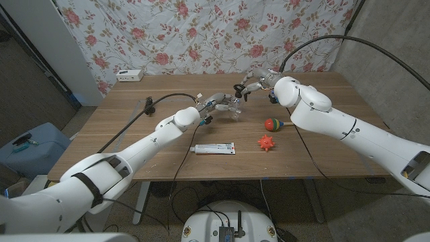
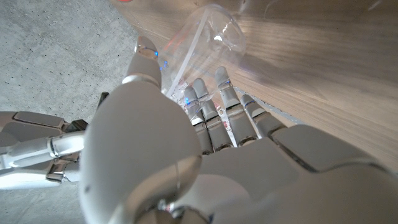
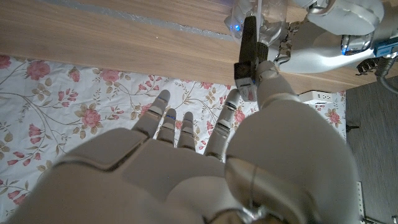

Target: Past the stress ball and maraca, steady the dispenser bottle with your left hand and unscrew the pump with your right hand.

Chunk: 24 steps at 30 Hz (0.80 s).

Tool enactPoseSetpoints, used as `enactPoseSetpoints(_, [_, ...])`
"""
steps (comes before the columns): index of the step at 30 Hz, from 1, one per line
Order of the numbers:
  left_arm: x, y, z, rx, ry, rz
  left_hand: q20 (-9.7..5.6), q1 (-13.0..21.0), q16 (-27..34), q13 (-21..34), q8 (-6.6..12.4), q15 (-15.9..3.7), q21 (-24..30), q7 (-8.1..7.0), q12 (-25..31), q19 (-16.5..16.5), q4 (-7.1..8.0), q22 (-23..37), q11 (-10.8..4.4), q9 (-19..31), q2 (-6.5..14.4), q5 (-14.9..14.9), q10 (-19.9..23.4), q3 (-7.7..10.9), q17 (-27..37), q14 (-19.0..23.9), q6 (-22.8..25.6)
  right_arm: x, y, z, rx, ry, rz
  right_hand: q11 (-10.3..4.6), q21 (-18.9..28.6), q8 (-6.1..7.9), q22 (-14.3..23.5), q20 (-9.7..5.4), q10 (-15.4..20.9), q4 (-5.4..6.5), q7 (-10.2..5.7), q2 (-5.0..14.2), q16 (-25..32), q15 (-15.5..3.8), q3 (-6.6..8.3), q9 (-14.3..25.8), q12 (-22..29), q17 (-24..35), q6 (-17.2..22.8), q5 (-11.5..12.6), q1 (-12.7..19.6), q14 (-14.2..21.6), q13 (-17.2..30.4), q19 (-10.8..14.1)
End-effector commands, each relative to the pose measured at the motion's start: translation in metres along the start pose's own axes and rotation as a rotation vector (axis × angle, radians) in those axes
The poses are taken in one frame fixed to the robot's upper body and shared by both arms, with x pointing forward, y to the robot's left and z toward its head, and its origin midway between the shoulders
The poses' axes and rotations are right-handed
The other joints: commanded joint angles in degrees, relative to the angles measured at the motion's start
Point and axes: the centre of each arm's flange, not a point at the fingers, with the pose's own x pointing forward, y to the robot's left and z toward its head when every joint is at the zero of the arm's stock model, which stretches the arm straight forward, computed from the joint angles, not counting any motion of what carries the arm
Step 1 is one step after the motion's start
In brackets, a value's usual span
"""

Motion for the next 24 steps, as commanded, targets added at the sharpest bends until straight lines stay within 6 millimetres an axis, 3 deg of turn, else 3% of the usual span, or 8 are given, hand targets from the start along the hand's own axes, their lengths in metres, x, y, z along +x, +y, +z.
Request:
enactPoseSetpoints(1, [0.0012, 0.0008, -0.0008, -0.002, -0.002, -0.003, -5.65, 1.33, 0.18, 3.61, 0.36, -7.55, -0.16, 0.22, 0.25, 0.23, 1.69, 0.0, -1.36, 0.12, 6.62, 0.39, 1.8, 2.25, 0.26, 2.55, 3.64, 0.0022, -0.0023, -0.0011, 0.0, 0.0, 0.023, -0.27, 0.31, 0.62, 0.08, -0.21, 0.28, 0.01, -0.16, 0.39, 0.27, -0.06, 1.03, 0.19, 0.37, 0.1, 1.28, 0.01, 1.46, 0.69, 0.16, 0.5])
enactPoseSetpoints(11, [0.0034, -0.001, -0.0006, -0.002, -0.004, -0.008, -5.61, 1.05, -0.12, 3.74, 0.47, -7.53, -0.16, 0.16, 0.24, 0.23, 1.77, 0.0, -1.29, 0.09, 6.82, 0.41, 1.87, 2.49, 0.13, 2.73, 3.6, 0.0066, -0.007, -0.0028, 0.012, -0.016, 0.049, -2.38, 0.2, 1.24, 0.07, -0.66, 0.91, 0.08, -0.21, 2.02, 0.27, -0.68, 3.14, 0.08, 0.35, 0.08, 4.3, 0.11, 5.28, 1.03, 0.1, 0.74])
enactPoseSetpoints(24, [0.0037, -0.0008, 0.0009, 0.001, -0.005, -0.011, -5.57, 0.93, -0.26, 3.88, 0.68, -7.53, -0.15, 0.15, 0.22, 0.26, 1.72, 0.0, -1.38, 0.05, 6.93, 0.4, 1.92, 2.67, 0.21, 2.85, 3.8, 0.0109, -0.0107, -0.0044, 0.037, -0.045, 0.081, -4.21, 0.12, 1.3, 0.05, -1.51, 1.17, 0.19, -0.28, 4.14, 0.28, -1.57, 4.67, -0.07, 0.25, 0.14, 6.08, 0.42, 7.97, 0.97, 0.05, 0.79])
